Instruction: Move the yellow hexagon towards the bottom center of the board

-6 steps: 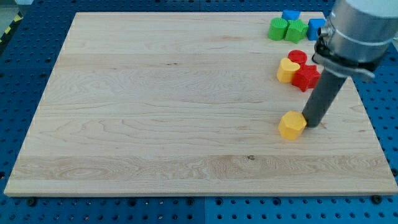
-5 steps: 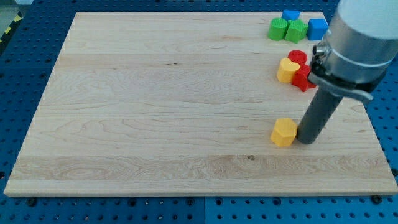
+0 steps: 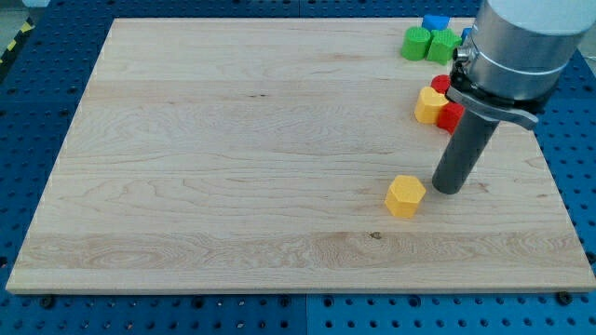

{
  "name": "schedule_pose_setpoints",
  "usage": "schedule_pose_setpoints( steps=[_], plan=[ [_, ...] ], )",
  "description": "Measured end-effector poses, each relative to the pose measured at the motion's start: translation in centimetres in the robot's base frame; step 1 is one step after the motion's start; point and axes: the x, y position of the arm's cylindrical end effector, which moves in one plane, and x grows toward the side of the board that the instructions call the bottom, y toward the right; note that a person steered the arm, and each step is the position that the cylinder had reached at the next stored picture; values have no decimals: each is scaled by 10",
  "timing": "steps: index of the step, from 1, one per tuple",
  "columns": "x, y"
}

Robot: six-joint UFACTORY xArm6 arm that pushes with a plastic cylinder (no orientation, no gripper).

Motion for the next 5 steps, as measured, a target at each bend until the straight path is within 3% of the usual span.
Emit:
schedule_pose_setpoints(
  steps=[3,5],
  plan=[
    [43,-71],
    [23,-83]
  ],
)
